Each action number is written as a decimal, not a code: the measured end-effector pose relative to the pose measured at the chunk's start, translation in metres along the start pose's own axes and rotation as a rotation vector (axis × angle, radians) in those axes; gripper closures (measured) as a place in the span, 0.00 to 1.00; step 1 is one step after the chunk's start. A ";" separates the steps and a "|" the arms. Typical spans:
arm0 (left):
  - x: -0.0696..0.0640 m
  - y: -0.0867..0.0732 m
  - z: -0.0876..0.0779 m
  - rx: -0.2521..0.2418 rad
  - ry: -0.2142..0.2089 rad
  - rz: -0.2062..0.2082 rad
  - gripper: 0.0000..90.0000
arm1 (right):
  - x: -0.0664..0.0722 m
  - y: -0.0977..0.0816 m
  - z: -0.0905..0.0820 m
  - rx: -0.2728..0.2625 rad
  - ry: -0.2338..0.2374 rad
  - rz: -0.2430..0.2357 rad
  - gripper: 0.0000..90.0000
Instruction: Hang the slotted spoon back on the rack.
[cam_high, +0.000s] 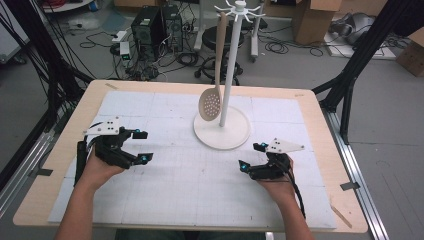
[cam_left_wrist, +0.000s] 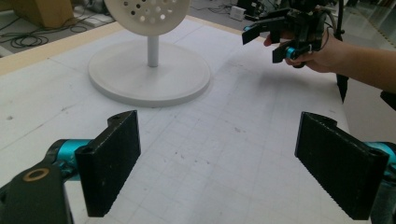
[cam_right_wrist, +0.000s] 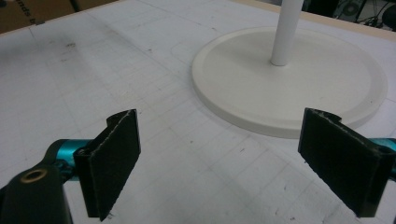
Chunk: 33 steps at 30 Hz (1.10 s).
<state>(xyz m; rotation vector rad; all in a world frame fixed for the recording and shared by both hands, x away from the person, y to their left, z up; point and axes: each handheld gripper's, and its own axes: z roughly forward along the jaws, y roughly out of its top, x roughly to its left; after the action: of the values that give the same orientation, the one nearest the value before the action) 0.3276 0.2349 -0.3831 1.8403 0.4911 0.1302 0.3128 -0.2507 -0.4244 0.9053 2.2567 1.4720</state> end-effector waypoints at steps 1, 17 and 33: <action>0.000 -0.003 -0.001 -0.002 0.010 -0.005 0.15 | 0.000 0.000 0.000 0.001 0.000 0.002 0.13; 0.006 -0.024 -0.005 0.011 0.077 -0.050 0.08 | -0.001 -0.003 -0.001 -0.007 0.008 0.008 0.13; 0.006 -0.027 -0.004 0.004 0.065 -0.055 0.08 | -0.002 -0.004 -0.002 -0.002 0.003 0.001 0.13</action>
<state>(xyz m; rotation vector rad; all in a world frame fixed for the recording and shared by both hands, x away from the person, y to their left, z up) 0.3249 0.2479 -0.4078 1.8289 0.5874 0.1522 0.3122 -0.2545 -0.4275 0.9040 2.2572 1.4769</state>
